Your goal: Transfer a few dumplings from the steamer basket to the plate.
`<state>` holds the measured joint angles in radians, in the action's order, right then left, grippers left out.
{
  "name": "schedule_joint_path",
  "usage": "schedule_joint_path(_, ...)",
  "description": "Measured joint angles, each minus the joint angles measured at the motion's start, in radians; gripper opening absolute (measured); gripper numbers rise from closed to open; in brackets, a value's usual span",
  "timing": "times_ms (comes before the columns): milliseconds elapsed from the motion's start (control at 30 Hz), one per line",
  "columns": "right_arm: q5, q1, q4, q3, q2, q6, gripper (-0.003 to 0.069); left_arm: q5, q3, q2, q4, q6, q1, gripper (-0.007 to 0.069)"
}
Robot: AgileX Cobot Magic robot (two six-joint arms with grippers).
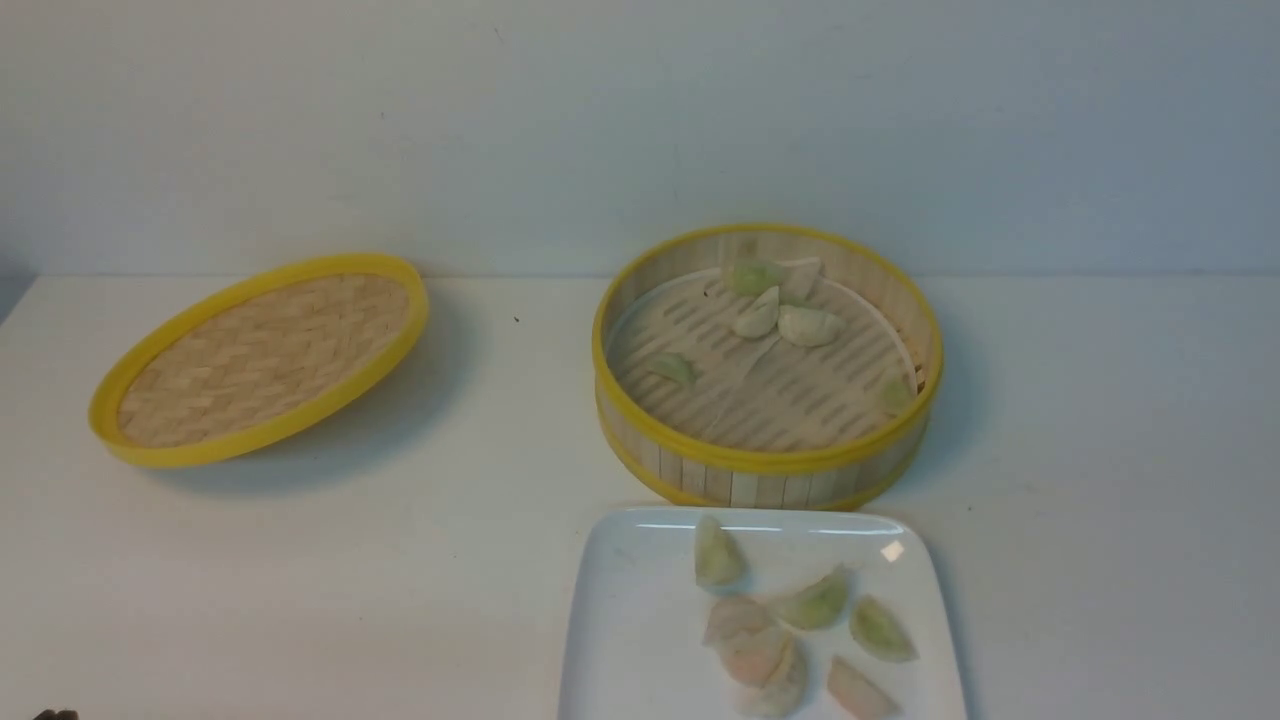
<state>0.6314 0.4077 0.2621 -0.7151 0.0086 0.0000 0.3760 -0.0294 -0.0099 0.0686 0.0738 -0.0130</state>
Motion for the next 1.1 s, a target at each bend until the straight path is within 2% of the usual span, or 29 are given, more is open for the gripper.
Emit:
schedule_joint_path(567, 0.000, 0.000, 0.000, 0.000, 0.000, 0.000, -0.0014, 0.002, 0.000, 0.000, 0.000, 0.000, 0.000, -0.0006)
schedule_joint_path(767, 0.019, -0.002, -0.028, 0.007, 0.000, -0.041, -0.0014, 0.002, 0.000, 0.000, 0.000, 0.000, 0.000, -0.0006)
schedule_joint_path(867, 0.018, -0.032, -0.049, 0.031, 0.000, -0.081, -0.0014, 0.003, 0.000, 0.000, 0.000, 0.000, 0.000, -0.0006)
schedule_joint_path(1033, -0.027, -0.212, -0.073, 0.195, 0.000, -0.162, -0.0014, 0.003, 0.000, 0.000, 0.000, 0.000, 0.000, -0.0006)
schedule_joint_path(1067, -0.030, -0.219, -0.073, 0.202, 0.000, -0.165, -0.0014, 0.003, 0.000, 0.000, 0.000, 0.000, 0.000, -0.0006)
schedule_joint_path(1100, -0.054, -0.278, -0.080, 0.268, 0.000, -0.173, -0.0014, 0.003, 0.000, 0.000, 0.000, 0.000, 0.000, -0.0006)
